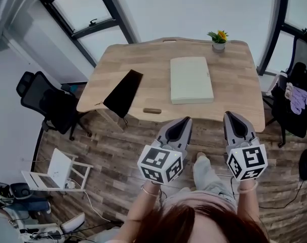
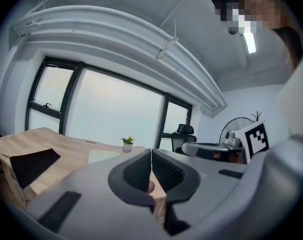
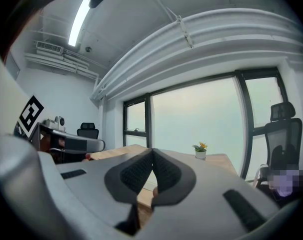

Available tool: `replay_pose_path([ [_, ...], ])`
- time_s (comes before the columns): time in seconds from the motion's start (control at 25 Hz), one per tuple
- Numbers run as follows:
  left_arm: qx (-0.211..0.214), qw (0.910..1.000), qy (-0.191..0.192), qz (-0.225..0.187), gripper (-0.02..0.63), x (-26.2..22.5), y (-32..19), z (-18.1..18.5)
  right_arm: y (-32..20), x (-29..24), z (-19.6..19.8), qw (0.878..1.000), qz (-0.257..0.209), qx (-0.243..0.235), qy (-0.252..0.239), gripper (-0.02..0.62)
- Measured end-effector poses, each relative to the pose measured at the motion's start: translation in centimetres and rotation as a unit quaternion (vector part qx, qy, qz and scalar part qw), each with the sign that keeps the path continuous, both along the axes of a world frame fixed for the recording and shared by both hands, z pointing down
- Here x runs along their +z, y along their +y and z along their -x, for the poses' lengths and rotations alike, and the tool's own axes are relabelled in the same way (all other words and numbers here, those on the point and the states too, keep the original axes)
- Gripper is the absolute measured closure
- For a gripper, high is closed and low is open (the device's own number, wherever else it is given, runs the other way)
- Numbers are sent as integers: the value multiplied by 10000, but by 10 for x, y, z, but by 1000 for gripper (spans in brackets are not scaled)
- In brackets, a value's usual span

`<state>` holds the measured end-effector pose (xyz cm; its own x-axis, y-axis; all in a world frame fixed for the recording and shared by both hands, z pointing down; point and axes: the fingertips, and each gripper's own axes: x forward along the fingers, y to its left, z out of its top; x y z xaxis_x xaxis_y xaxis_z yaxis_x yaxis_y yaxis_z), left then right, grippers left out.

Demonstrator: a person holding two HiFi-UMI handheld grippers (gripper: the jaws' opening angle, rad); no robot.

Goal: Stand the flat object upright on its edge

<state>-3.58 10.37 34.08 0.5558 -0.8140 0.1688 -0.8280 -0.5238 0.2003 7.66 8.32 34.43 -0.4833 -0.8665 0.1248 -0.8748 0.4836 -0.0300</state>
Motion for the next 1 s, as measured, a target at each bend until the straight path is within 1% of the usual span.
replay_pose_path([
  [0.28, -97, 9998, -96, 111, 595, 7, -55, -2, -54, 7, -8, 9999, 89, -53, 18, 597],
  [0.48, -118, 9997, -89, 210, 595, 12, -96, -4, -97, 11, -16, 9998, 167, -60, 22, 597],
  [0.76, -192, 9992, -26, 346, 594, 20, -150, 0, -153, 20, -20, 9995, 272, -165, 88, 595],
  [1.0, -214, 9986, -71, 471, 594, 26, -194, 4, -196, 31, -18, 9983, 414, -354, 224, 588],
])
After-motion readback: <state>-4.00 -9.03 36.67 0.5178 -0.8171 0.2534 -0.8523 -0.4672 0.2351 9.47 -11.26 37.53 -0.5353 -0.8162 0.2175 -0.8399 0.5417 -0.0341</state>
